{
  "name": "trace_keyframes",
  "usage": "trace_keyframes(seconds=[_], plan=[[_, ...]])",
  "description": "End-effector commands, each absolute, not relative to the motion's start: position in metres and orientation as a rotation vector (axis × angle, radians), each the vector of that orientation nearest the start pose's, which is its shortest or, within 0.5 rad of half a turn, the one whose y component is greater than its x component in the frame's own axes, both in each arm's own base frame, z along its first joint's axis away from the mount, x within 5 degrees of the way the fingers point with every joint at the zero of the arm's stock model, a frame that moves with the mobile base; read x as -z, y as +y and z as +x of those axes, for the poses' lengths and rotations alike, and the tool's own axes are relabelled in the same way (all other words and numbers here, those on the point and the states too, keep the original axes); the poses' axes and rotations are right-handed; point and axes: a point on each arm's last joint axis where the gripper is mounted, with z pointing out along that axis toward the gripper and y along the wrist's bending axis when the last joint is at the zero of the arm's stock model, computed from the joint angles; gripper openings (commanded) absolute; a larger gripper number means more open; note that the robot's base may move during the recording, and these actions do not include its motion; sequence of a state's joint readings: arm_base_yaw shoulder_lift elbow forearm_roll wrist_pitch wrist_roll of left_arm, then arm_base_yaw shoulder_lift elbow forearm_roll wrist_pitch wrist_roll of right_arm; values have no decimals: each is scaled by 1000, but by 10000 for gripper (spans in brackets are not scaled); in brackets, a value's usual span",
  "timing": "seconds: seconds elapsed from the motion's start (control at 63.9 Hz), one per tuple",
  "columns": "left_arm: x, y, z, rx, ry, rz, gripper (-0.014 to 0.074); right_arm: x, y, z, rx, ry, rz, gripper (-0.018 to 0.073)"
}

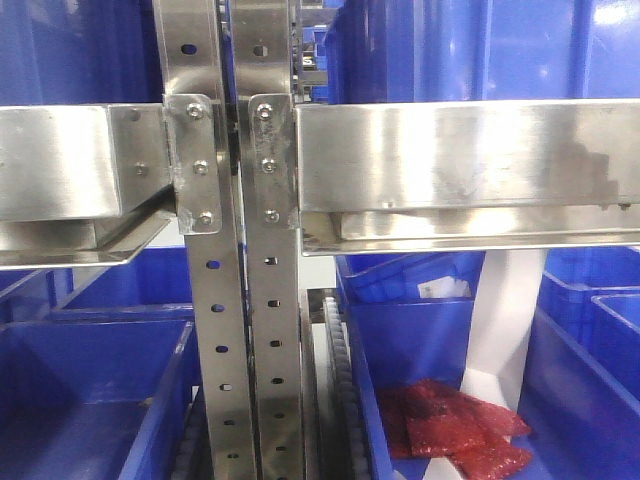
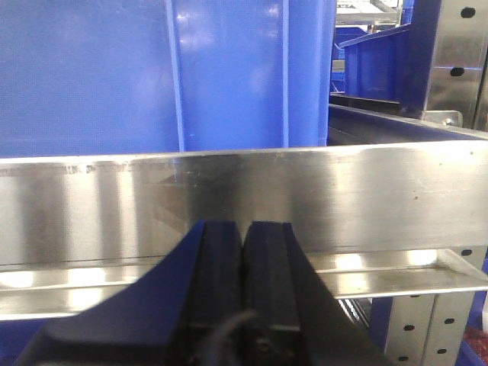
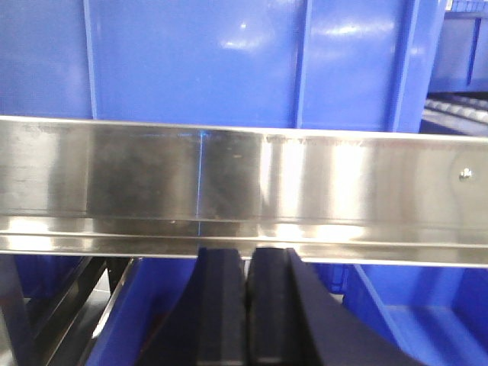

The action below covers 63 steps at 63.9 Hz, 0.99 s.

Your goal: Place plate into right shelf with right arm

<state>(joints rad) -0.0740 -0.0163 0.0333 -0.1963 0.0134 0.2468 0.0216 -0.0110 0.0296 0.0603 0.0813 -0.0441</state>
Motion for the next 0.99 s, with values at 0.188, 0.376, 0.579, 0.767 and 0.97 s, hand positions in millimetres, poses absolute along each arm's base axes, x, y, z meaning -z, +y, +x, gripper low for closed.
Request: trace_keyframes(seconds=[0.188,0.376,0.579,0.767,0.97], plan=[[-208,-3,55,12,1421,73,-47,-208,1,55,-7,1474,-17,55],[-208,-3,55,12,1421,73,-47,-208,1,55,-7,1474,-17,55],[-208,-3,55,12,1421,73,-47,-208,1,55,-7,1474,-17,55],[-208,-3,55,12,1421,73,-47,-208,1,55,-7,1474,-17,55],[-208,-3,55,12,1421,73,-47,-208,1,55,-7,1474,-17,55]])
